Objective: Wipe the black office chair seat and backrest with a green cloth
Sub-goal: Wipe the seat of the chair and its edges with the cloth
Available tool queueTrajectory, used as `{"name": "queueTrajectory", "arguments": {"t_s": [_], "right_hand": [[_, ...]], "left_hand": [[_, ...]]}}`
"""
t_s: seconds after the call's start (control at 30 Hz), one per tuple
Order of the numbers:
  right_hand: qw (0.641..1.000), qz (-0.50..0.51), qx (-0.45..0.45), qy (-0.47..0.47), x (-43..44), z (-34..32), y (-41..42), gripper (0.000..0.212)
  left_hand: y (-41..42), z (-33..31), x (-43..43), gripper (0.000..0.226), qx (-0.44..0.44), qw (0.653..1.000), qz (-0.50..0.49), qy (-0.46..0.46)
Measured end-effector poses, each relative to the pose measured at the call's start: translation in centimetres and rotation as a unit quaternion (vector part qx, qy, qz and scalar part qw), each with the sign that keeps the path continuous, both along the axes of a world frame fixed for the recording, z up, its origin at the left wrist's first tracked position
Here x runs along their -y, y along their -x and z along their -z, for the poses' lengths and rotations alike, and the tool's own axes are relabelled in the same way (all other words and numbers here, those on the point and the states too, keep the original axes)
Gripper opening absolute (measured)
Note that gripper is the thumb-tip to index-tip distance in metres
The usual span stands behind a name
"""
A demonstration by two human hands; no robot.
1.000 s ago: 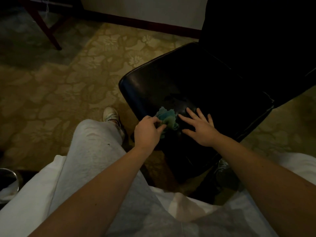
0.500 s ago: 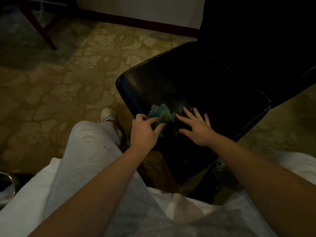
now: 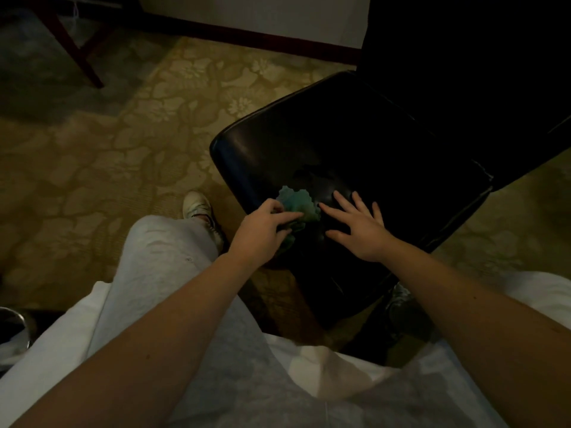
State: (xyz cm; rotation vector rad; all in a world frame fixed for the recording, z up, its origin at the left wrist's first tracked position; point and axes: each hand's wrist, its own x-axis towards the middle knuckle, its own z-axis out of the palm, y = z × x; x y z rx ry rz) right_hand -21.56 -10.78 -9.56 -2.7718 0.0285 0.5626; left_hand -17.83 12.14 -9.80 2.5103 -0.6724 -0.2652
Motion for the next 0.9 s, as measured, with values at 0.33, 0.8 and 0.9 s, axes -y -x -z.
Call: {"name": "queueTrajectory", "arguments": {"t_s": [0.33, 0.8, 0.9], "right_hand": [[1.0, -0.019, -0.01, 0.005, 1.2, -0.3, 0.3, 0.058], [1.0, -0.016, -0.006, -0.001, 1.1, -0.3, 0.4, 0.058], [1.0, -0.02, -0.001, 0.005, 1.2, -0.1, 0.4, 0.059]], "left_hand": [[1.6, 0.4, 0.0, 0.037, -0.037, 0.999, 0.004, 0.003], [2.9, -0.1, 1.1, 0.034, -0.059, 0.996, -0.064, 0.021], [2.9, 0.1, 0.8, 0.034, -0.043, 0.998, -0.05, 0.021]]}}
